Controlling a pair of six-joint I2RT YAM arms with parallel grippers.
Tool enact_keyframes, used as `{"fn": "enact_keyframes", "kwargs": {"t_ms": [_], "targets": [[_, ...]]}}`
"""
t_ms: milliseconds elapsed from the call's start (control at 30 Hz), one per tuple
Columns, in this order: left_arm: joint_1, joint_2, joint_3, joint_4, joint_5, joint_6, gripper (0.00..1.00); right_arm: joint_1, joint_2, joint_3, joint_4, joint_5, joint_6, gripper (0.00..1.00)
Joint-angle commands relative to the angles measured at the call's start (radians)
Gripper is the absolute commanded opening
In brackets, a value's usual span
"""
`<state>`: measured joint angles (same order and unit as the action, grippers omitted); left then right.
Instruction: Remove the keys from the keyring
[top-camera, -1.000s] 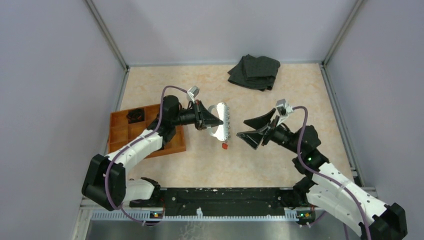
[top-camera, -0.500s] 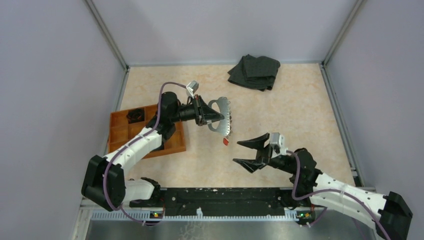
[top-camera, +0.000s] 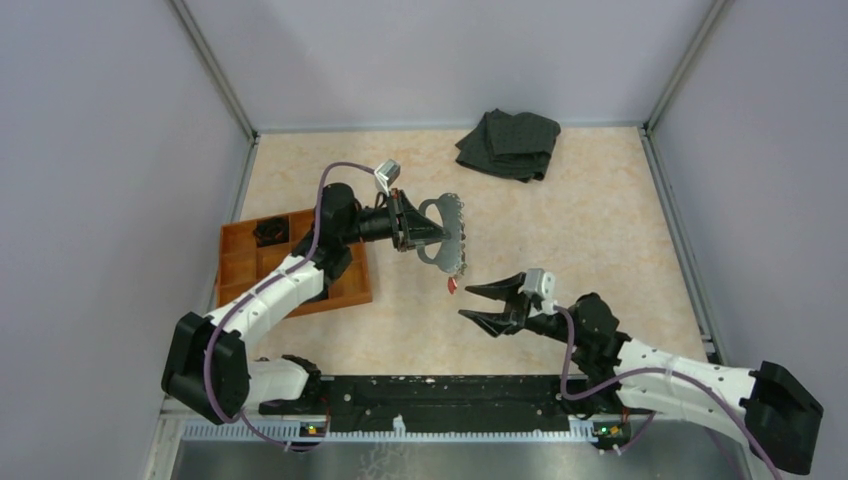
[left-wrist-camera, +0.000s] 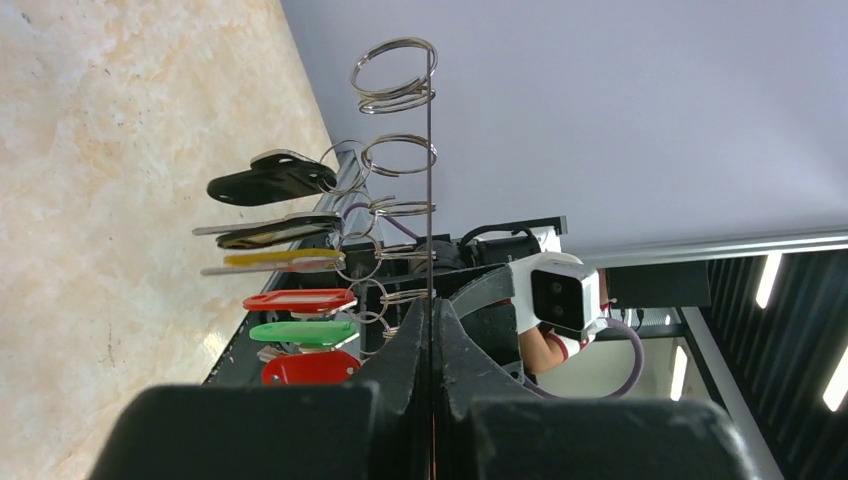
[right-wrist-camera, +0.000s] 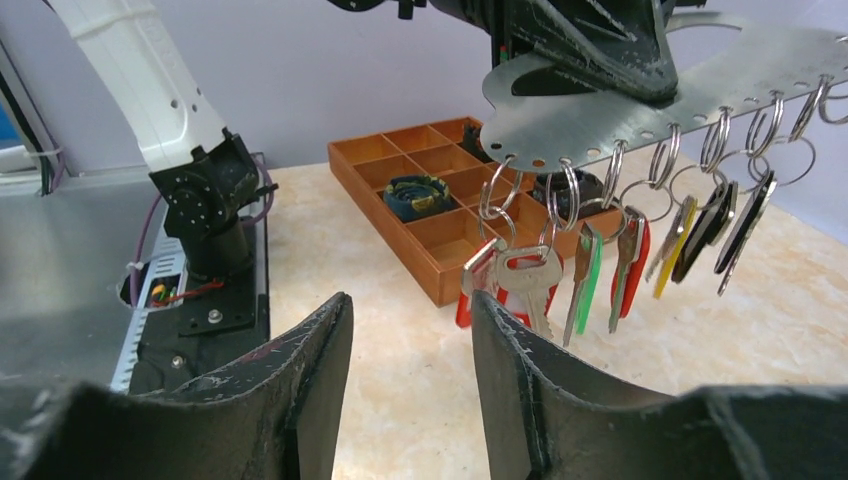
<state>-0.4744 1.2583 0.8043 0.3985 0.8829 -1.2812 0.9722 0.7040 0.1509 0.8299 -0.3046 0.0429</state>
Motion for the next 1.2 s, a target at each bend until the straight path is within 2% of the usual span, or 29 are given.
{"fn": "enact_keyframes", "kwargs": {"t_ms": [0, 400, 1167], "targets": [[-0.012, -0.043, 0.054, 0.066, 0.03, -0.041, 0.0, 0.021, 0.036, 0.024, 0.104, 0.017, -0.027, 0.46], [-0.032, -0.035, 0.057, 0.069, 0.019, -0.04, 0.0, 0.025, 0.124, 0.027, 0.195, 0.038, -0.025, 0.42], [-0.046, -0.025, 0.062, 0.07, 0.009, -0.04, 0.0, 0.027, 0.284, 0.038, 0.364, 0.041, 0.012, 0.4]]}}
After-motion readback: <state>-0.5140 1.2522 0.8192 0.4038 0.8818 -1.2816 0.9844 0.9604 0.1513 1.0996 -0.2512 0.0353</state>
